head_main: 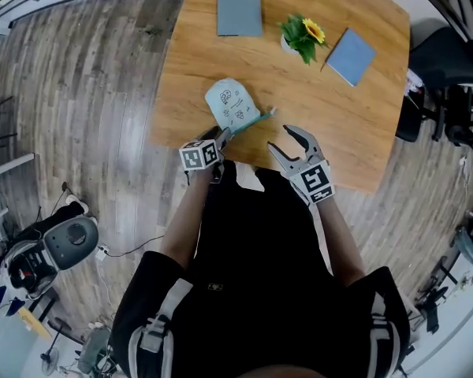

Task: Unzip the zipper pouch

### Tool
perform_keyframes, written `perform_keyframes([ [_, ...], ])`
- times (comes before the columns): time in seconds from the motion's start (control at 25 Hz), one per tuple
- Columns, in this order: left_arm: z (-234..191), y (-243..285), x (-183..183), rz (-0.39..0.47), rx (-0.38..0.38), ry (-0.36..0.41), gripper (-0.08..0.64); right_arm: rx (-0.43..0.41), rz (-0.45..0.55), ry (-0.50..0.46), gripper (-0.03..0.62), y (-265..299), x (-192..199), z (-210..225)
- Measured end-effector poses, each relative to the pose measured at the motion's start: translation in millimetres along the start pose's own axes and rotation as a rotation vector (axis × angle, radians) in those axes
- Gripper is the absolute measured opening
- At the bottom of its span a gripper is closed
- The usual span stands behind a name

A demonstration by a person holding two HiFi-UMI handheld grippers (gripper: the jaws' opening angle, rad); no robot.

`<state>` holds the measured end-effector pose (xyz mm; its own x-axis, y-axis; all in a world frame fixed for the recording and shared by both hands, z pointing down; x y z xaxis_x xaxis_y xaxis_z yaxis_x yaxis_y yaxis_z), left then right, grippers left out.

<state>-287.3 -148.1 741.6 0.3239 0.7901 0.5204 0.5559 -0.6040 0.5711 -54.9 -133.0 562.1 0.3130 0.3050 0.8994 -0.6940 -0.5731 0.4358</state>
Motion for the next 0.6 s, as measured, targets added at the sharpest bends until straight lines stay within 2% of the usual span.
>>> perform_keyframes([
  [0.12, 1, 3, 2, 0.016, -0.016, -0.055, 0.181, 0.0, -0.006, -0.002, 0.233, -3, 2, 4],
  [0.32, 2, 6, 4, 0.031, -0.021, -0.093, 0.179, 0.0, -0.009, -0.003, 0.233, -7, 5, 8],
  [0.6, 2, 10, 10, 0.053, -0.056, -0.083, 0.145, -0.007, -0.01, 0.007, 0.232, -9, 9, 12],
])
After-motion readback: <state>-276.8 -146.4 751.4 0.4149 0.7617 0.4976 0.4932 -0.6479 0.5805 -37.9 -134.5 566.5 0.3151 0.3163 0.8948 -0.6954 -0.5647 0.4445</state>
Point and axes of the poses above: the fingertips, and each gripper's own axes: y forward along the fingers, z to its right, x out of its underside, the point moved 8 cm from there along -y, backward along the fingers, and after that the axes turned 8 degrees about z, right-handed, at the moved point
